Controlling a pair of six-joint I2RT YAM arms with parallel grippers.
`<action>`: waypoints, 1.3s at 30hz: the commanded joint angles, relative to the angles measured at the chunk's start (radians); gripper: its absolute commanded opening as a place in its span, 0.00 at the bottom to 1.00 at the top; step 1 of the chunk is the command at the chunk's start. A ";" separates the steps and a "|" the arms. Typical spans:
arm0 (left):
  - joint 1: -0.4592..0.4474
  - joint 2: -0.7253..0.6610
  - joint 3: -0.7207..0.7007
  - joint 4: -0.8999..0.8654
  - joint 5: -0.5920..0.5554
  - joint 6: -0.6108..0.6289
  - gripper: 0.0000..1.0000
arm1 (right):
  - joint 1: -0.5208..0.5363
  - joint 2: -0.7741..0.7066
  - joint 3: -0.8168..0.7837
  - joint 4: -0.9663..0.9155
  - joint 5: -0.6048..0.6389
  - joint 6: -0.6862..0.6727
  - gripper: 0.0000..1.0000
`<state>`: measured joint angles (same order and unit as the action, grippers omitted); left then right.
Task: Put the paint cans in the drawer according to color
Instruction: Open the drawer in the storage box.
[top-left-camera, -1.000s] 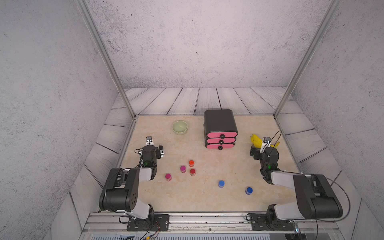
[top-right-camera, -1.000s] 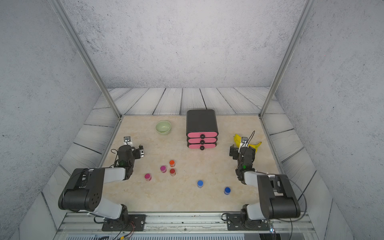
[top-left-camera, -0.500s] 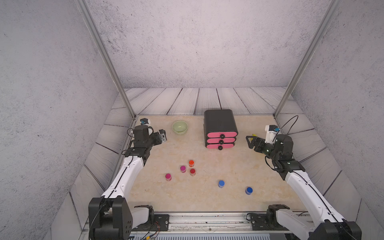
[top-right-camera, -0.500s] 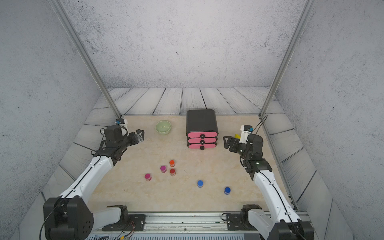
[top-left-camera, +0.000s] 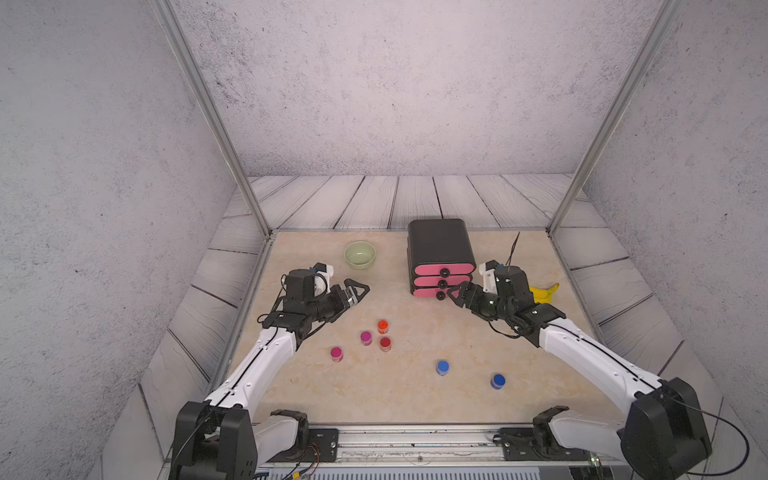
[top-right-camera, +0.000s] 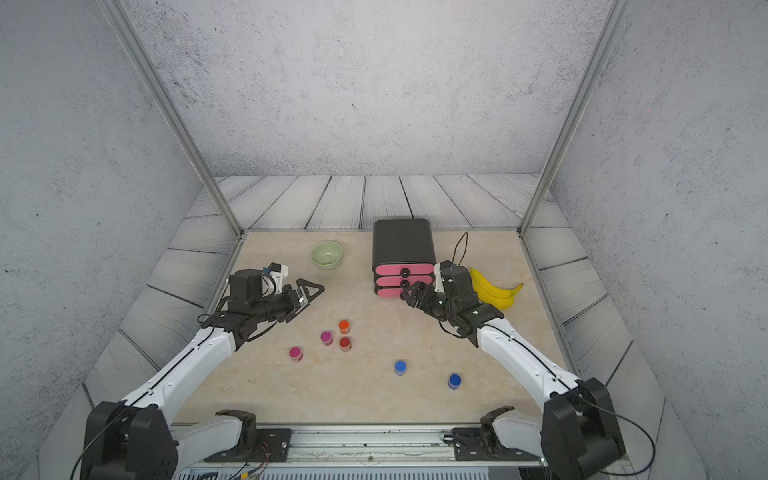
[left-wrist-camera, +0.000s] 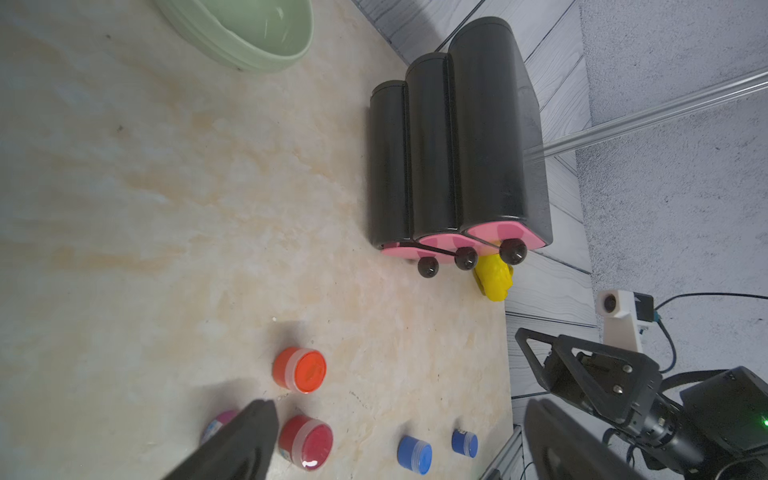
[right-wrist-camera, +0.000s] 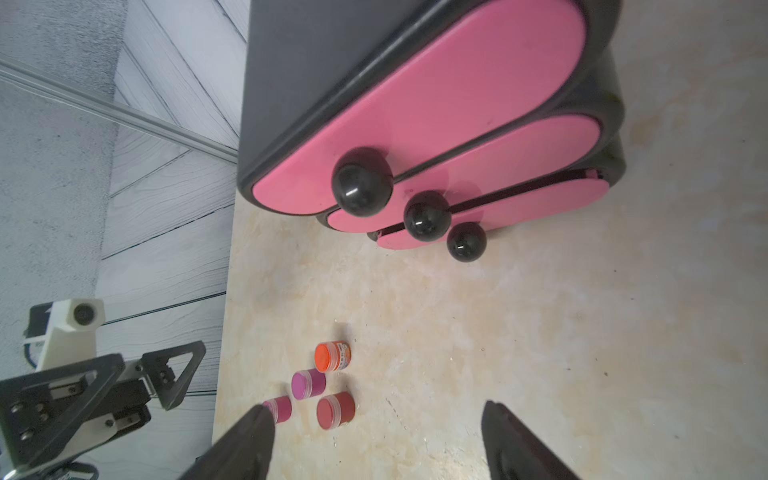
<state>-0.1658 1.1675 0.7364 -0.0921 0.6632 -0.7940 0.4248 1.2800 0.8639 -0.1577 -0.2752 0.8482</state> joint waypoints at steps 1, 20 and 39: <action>-0.003 -0.009 0.006 -0.022 0.034 -0.015 0.99 | 0.017 0.087 0.095 0.007 0.090 0.049 0.79; -0.002 -0.010 0.050 -0.115 0.017 0.066 0.99 | 0.009 0.373 0.342 -0.061 0.102 -0.032 0.47; -0.001 -0.013 0.060 -0.114 0.068 0.044 1.00 | -0.014 0.354 0.317 -0.104 0.032 -0.086 0.18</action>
<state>-0.1658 1.1671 0.7769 -0.2020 0.6937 -0.7456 0.4179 1.6733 1.2270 -0.2234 -0.2298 0.7757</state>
